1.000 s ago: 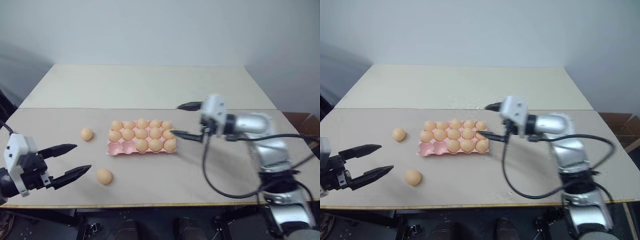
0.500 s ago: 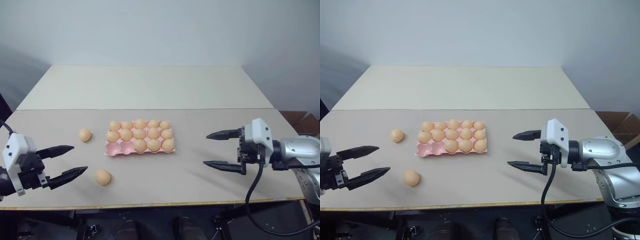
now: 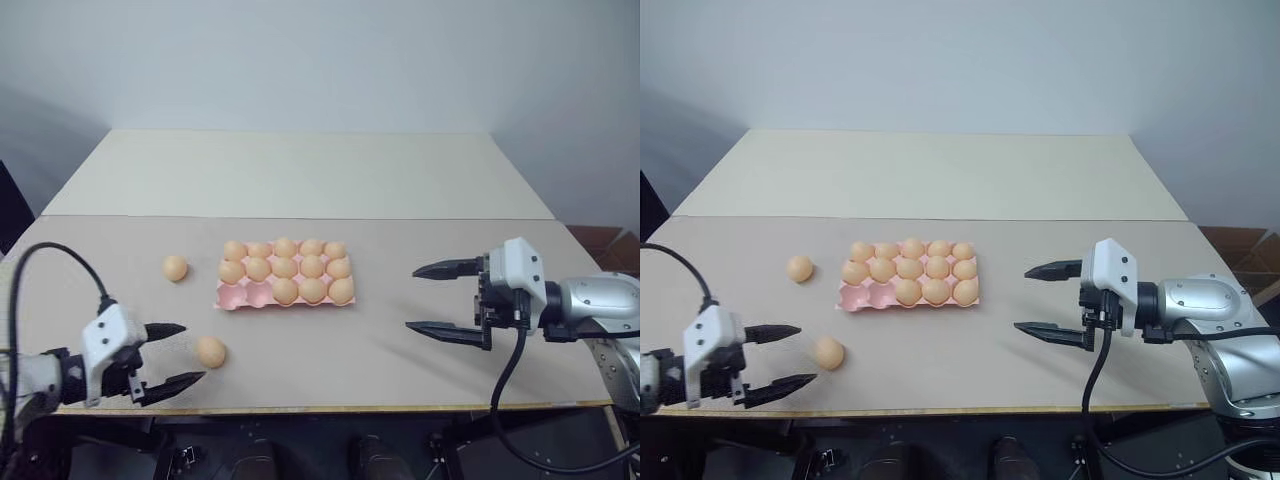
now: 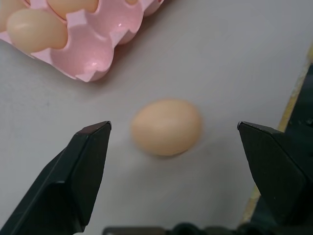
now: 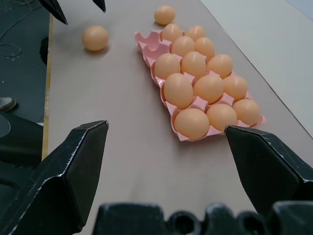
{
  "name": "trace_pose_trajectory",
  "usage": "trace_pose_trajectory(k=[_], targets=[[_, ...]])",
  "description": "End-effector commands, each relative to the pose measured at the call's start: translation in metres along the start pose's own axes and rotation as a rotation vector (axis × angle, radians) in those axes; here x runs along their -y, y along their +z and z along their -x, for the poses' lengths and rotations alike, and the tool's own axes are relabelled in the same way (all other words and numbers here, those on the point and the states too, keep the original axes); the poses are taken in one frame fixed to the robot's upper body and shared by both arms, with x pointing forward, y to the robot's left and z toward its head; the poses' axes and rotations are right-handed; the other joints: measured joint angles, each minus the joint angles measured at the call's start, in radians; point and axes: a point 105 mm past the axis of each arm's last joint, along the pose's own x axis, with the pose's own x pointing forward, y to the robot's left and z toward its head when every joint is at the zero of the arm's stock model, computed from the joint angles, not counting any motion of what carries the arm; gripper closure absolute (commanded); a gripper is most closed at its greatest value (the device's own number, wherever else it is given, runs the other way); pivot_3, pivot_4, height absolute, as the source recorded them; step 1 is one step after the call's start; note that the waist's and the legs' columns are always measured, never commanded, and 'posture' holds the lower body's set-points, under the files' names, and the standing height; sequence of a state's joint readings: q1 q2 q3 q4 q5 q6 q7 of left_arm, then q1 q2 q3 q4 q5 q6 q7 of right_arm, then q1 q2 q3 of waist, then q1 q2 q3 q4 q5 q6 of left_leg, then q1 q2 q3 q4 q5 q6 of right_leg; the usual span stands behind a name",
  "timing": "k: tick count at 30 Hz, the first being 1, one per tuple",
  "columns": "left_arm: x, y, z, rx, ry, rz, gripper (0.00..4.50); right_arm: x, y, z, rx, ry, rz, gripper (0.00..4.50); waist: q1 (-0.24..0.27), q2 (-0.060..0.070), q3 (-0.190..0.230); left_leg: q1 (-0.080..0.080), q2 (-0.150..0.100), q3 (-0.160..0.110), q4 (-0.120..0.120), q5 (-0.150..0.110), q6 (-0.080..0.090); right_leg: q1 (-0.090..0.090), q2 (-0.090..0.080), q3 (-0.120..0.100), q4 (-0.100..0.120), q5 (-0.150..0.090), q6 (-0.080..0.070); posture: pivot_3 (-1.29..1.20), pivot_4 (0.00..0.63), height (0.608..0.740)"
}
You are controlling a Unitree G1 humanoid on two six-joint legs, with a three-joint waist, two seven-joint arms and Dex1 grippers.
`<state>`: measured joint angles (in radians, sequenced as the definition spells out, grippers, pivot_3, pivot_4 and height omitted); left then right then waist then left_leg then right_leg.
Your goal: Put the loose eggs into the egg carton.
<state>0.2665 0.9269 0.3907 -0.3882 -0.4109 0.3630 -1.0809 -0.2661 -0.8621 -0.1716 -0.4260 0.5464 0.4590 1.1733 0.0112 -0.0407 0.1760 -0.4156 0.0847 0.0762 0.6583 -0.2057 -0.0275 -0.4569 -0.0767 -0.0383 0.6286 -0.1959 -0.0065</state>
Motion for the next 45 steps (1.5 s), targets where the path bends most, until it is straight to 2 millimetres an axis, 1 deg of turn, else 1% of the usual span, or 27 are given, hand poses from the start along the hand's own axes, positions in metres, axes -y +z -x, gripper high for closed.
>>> trace_pose_trajectory(k=[1, 3, 6, 9, 10, 12, 15, 16, 17, 19, 22, 24, 26, 29, 31, 34, 37, 41, 43, 44, 45], targets=[[0.001, -0.006, -0.012, -0.004, -0.018, -0.058, 0.00, -0.003, 0.015, 0.000, 0.036, 0.001, 0.063, 0.04, 0.001, 0.000, 0.000, 0.000, 0.000, 0.000, 0.000, 0.000, 0.001, 0.000, 0.000, 0.000, 0.000, 0.000, 0.000, 0.00, 0.150, 0.740], [-0.003, -0.009, -0.019, -0.004, 0.001, -0.066, 0.00, -0.004, 0.015, 0.000, 0.037, -0.001, 0.063, 0.04, 0.001, 0.000, 0.000, 0.000, 0.000, 0.000, 0.000, 0.004, 0.006, 0.000, 0.000, 0.000, 0.000, 0.000, 0.000, 0.00, 0.150, 0.740], [-0.002, -0.012, -0.029, 0.004, -0.022, -0.060, 0.00, -0.007, 0.017, 0.000, 0.041, -0.002, 0.065, 0.04, 0.001, 0.000, 0.000, 0.000, 0.000, 0.000, 0.000, 0.004, 0.006, 0.000, 0.000, 0.000, 0.000, 0.000, 0.000, 0.00, 0.150, 0.740], [-0.007, -0.019, -0.041, -0.020, 0.017, -0.057, 0.00, -0.007, 0.018, 0.000, 0.039, -0.008, 0.066, 0.04, 0.002, 0.000, 0.000, 0.000, 0.000, 0.000, 0.000, 0.004, 0.006, 0.000, 0.000, 0.000, 0.000, 0.000, 0.000, 0.00, 0.150, 0.740], [-0.009, -0.020, -0.042, -0.025, 0.023, -0.054, 0.39, -0.008, 0.019, 0.000, 0.039, -0.010, 0.068, 0.00, 0.001, 0.000, 0.000, 0.000, 0.000, 0.000, 0.000, 0.004, 0.006, 0.000, 0.000, 0.000, 0.000, 0.000, 0.000, 0.00, 0.150, 0.740], [-0.010, -0.019, -0.041, -0.015, 0.023, -0.044, 0.89, -0.008, 0.020, 0.001, 0.038, -0.015, 0.069, 0.00, 0.001, 0.000, 0.000, 0.000, 0.000, 0.000, 0.000, 0.004, 0.007, 0.000, 0.000, 0.000, 0.000, 0.000, 0.000, 0.00, 0.150, 0.740], [-0.011, -0.015, -0.036, 0.003, 0.019, -0.039, 1.87, -0.008, 0.020, 0.002, 0.036, -0.022, 0.069, 0.00, 0.001, 0.000, 0.000, 0.000, 0.000, 0.000, 0.000, 0.004, 0.007, 0.000, 0.000, 0.000, 0.000, 0.000, 0.000, 0.00, 0.150, 0.740], [-0.012, -0.013, -0.034, 0.012, 0.018, -0.042, 2.04, -0.008, 0.020, 0.002, 0.036, -0.023, 0.069, 0.00, 0.001, 0.000, 0.000, 0.000, 0.000, 0.000, 0.000, 0.004, 0.007, 0.000, 0.000, 0.000, 0.000, 0.000, 0.000, 0.00, 0.150, 0.740], [-0.012, -0.012, -0.033, 0.017, 0.018, -0.044, 2.07, -0.008, 0.020, 0.002, 0.037, -0.025, 0.068, 0.00, 0.001, 0.000, 0.000, 0.000, 0.000, 0.000, 0.000, 0.004, 0.007, 0.000, 0.000, 0.000, 0.000, 0.000, 0.000, 0.00, 0.150, 0.740], [-0.014, -0.002, -0.026, 0.053, 0.010, -0.039, 2.07, -0.008, 0.020, 0.002, 0.037, -0.029, 0.069, 0.00, 0.001, 0.000, 0.000, 0.000, 0.000, 0.000, 0.000, 0.004, 0.007, 0.000, 0.000, 0.000, 0.001, 0.000, 0.000, 0.00, 0.150, 0.740], [-0.015, 0.021, -0.018, 0.130, -0.029, -0.047, 2.07, -0.008, 0.020, 0.001, 0.037, -0.031, 0.070, 0.00, 0.001, 0.000, 0.000, 0.000, 0.000, 0.000, 0.000, 0.004, 0.007, 0.000, 0.000, 0.000, 0.001, 0.000, 0.000, 0.00, 0.150, 0.740], [-0.020, 0.035, -0.018, 0.179, -0.016, -0.046, 2.07, -0.007, 0.020, 0.000, 0.039, -0.033, 0.072, 0.00, 0.004, 0.000, 0.000, 0.000, 0.000, 0.000, 0.000, 0.004, 0.007, 0.000, 0.000, 0.000, 0.001, 0.000, 0.000, 0.00, 0.150, 0.740], [-0.028, 0.047, -0.024, 0.215, 0.006, -0.058, 2.07, -0.007, 0.020, -0.001, 0.042, -0.034, 0.076, 0.00, 0.008, 0.000, 0.000, 0.000, 0.000, 0.000, 0.000, 0.004, 0.007, 0.001, 0.000, 0.000, 0.001, 0.000, 0.000, 0.00, 0.150, 0.740], [-0.039, 0.055, -0.040, 0.216, 0.024, -0.073, 2.07, -0.006, 0.019, -0.003, 0.044, -0.035, 0.079, 0.00, 0.011, 0.000, 0.000, 0.000, 0.000, 0.000, 0.001, 0.004, 0.007, 0.002, 0.000, 0.000, 0.001, 0.002, 0.003, 0.00, 0.150, 0.740], [-0.043, 0.058, -0.057, 0.213, 0.028, -0.091, 2.07, -0.006, 0.020, -0.004, 0.048, -0.035, 0.083, 0.00, 0.010, -0.001, 0.000, 0.000, 0.000, 0.000, 0.001, 0.004, 0.007, 0.002, 0.000, 0.000, 0.001, 0.003, 0.006, 0.00, 0.150, 0.740], [-0.052, 0.070, -0.081, 0.254, 0.055, -0.083, 2.07, -0.006, 0.021, -0.007, 0.058, -0.041, 0.090, 0.00, 0.011, -0.001, -0.001, 0.000, -0.001, 0.000, 0.002, 0.004, 0.007, 0.002, 0.001, 0.000, 0.001, 0.004, 0.007, 0.00, 0.150, 0.740], [-0.058, 0.075, -0.097, 0.259, 0.072, -0.088, 2.07, -0.005, 0.022, -0.009, 0.063, -0.047, 0.094, 0.00, 0.009, -0.002, -0.001, 0.000, -0.001, -0.001, 0.002, 0.005, 0.007, 0.002, 0.001, 0.000, 0.001, 0.005, 0.008, 0.00, 0.150, 0.740], [-0.059, 0.080, -0.108, 0.257, 0.042, -0.105, 2.07, -0.005, 0.024, -0.008, 0.065, -0.059, 0.093, 0.00, 0.002, -0.002, -0.001, 0.000, -0.001, -0.001, 0.002, 0.005, 0.008, 0.002, 0.001, 0.001, 0.001, 0.005, 0.008, 0.00, 0.150, 0.740], [-0.060, 0.079, -0.110, 0.241, 0.032, -0.102, 1.38, -0.005, 0.022, -0.007, 0.061, -0.066, 0.088, 0.00, 0.001, -0.002, -0.001, 0.000, -0.001, -0.001, 0.002, 0.005, 0.008, 0.002, 0.001, 0.001, 0.001, 0.005, 0.008, 0.00, 0.150, 0.740], [-0.059, 0.079, -0.109, 0.243, 0.020, -0.097, 1.16, -0.006, 0.022, -0.007, 0.059, -0.069, 0.086, 0.00, 0.002, -0.002, -0.001, 0.000, -0.001, -0.001, 0.002, 0.005, 0.008, 0.002, 0.001, 0.001, 0.001, 0.005, 0.008, 0.00, 0.150, 0.740], [-0.058, 0.080, -0.107, 0.253, 0.007, -0.094, 0.83, -0.006, 0.022, -0.007, 0.058, -0.072, 0.085, 0.00, 0.002, -0.002, -0.001, 0.000, -0.001, -0.001, 0.002, 0.005, 0.008, 0.002, 0.001, 0.001, 0.001, 0.005, 0.008, 0.00, 0.150, 0.740]])
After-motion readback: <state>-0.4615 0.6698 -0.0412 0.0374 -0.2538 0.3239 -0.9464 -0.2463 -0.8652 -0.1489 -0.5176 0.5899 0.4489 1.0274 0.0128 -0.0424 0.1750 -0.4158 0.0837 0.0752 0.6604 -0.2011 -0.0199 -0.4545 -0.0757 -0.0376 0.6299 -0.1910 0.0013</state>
